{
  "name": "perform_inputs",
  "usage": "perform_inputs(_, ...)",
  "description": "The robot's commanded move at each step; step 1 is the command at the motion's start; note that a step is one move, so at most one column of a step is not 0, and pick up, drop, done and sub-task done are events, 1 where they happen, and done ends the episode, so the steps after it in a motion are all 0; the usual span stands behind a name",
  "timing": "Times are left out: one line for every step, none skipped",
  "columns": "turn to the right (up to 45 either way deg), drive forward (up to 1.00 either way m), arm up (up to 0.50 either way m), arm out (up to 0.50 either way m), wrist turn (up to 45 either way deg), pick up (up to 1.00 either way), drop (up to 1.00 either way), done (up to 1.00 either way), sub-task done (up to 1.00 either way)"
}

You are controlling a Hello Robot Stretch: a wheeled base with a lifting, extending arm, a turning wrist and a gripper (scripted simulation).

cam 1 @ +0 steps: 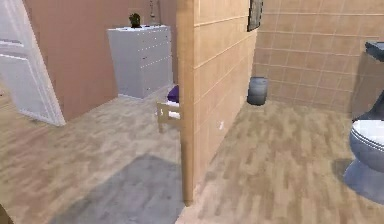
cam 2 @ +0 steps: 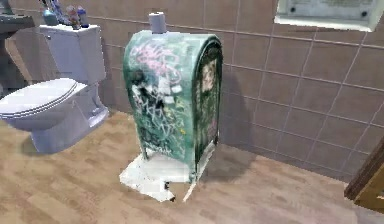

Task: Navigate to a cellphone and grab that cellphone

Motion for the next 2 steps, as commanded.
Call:
perform_inputs(24.0,0.0,0.0,0.0,0.0,0.0,0.0,0.0,0.0)
perform_inputs(0.0,0.3,0.0,0.0,0.0,0.0,0.0,0.0,0.0)
